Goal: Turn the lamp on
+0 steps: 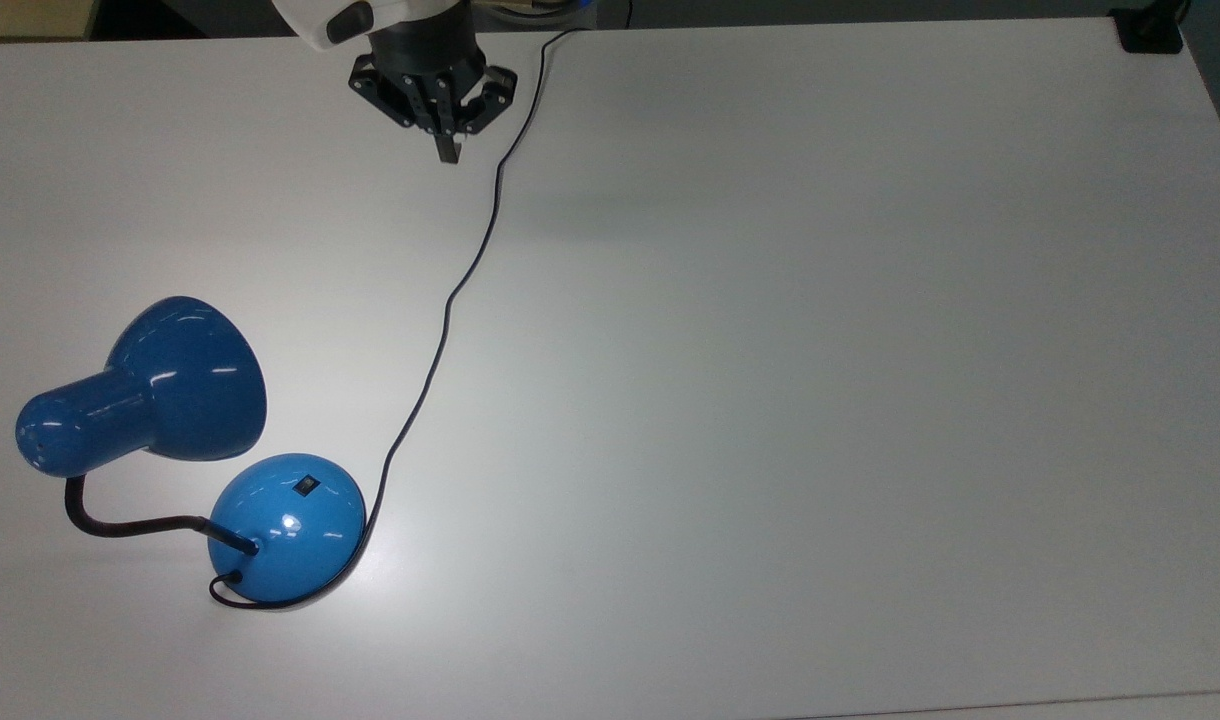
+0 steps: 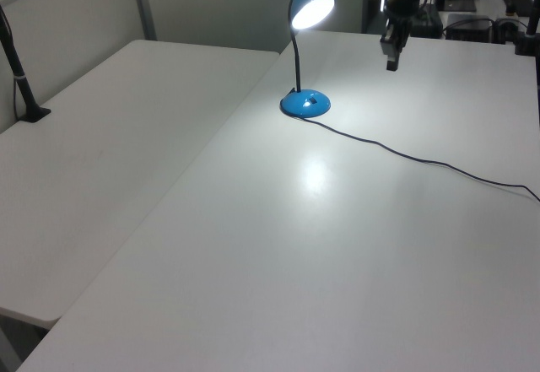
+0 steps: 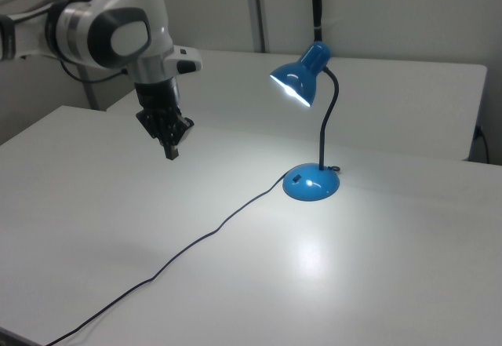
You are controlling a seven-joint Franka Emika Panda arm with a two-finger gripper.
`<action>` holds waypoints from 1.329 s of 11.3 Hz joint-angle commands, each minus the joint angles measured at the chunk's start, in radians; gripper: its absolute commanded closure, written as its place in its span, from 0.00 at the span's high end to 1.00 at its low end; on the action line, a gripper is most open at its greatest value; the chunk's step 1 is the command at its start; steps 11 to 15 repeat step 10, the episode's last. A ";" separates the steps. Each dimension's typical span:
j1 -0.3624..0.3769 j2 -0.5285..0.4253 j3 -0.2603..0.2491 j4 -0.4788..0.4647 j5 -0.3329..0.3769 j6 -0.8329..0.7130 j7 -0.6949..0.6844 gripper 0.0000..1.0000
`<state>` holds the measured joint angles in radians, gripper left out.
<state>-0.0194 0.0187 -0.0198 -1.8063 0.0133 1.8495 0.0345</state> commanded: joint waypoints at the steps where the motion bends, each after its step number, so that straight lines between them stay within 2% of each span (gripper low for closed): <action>1: 0.007 -0.005 -0.031 0.129 0.033 -0.232 -0.114 0.61; 2: 0.009 -0.005 -0.031 0.148 0.021 -0.252 -0.126 1.00; 5: 0.030 -0.005 -0.031 0.156 -0.003 -0.274 -0.128 1.00; 15: 0.032 -0.005 -0.037 0.156 -0.001 -0.296 -0.120 1.00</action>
